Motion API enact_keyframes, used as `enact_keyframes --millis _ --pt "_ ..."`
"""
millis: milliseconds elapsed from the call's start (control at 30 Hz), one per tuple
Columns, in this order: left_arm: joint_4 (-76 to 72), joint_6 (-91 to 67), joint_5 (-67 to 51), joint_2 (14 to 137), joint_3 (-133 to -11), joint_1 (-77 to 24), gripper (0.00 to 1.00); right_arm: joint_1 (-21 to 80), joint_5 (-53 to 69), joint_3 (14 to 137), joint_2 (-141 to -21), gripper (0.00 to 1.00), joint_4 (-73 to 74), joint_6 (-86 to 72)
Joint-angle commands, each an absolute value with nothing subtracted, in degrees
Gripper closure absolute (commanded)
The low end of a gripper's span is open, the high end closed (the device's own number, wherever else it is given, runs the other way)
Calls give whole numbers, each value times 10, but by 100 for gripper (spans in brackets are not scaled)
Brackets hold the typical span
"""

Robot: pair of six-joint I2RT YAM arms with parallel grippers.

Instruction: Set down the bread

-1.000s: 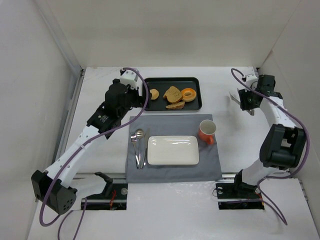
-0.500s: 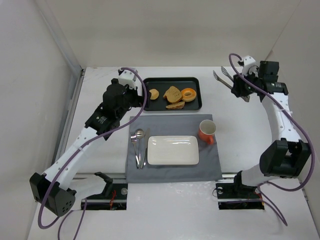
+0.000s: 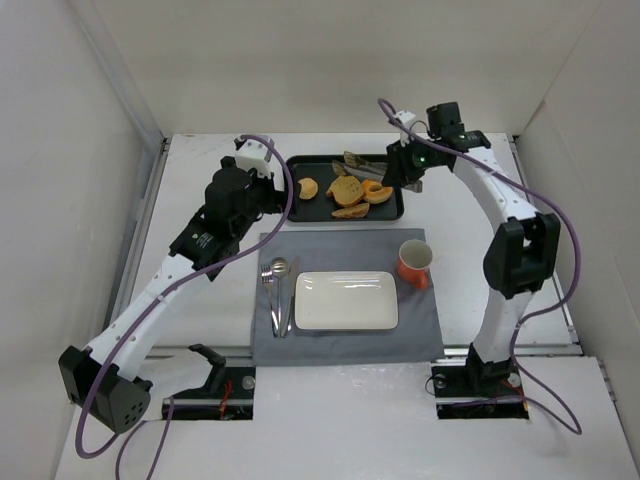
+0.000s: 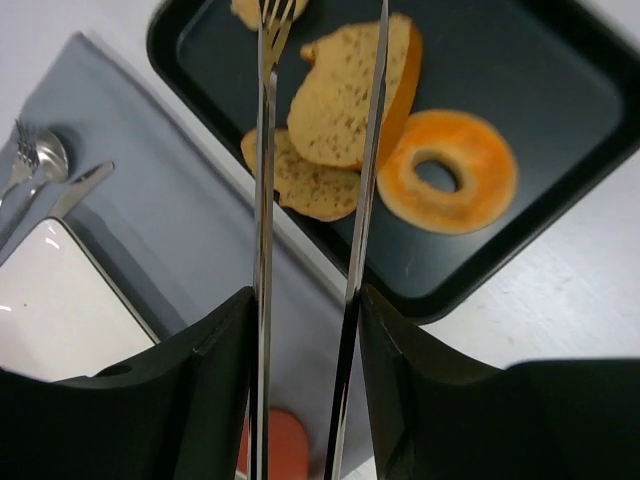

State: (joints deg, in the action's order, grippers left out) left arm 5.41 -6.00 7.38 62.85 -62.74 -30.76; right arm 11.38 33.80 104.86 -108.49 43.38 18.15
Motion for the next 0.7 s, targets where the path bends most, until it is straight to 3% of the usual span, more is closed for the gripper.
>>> enact_keyframes --millis 0,667 --pt "28 -54 84 625 -641 -308 2 121 359 1083 -1101 51 443 168" --pt "28 -54 84 625 -641 -308 2 121 286 1014 -1102 51 391 149"
